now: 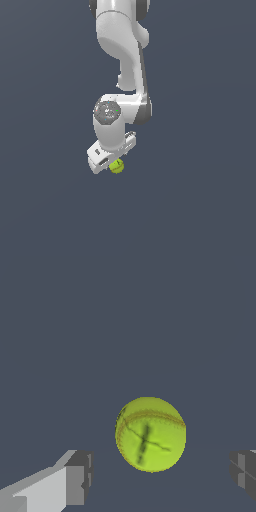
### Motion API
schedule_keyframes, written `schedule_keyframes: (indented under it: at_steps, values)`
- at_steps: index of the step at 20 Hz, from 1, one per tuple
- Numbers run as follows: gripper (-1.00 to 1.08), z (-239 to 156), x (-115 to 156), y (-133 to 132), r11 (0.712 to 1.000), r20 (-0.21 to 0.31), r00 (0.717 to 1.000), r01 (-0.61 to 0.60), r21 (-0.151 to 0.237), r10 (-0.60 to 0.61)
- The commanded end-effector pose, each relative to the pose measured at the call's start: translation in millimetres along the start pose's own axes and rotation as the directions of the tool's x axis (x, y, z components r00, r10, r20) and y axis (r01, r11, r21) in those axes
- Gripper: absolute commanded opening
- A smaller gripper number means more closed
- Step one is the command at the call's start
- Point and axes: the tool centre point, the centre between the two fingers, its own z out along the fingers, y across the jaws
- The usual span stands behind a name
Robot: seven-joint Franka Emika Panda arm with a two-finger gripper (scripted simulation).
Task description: Pick up the object and move it to a goal position.
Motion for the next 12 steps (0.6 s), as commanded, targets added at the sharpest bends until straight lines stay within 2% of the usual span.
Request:
schedule_keyframes:
  at_steps: [1,6,12]
  values:
    - [1.0,1,0,1,1.0,0.0,1.0,0.007,0.0,-0.007]
    - [1.0,7,0,0,1.0,0.0,1.0,0.003,0.0,-0.003]
    - [1.0,37,-1,0,1.0,0.0,1.0,0.006,0.0,-0.006]
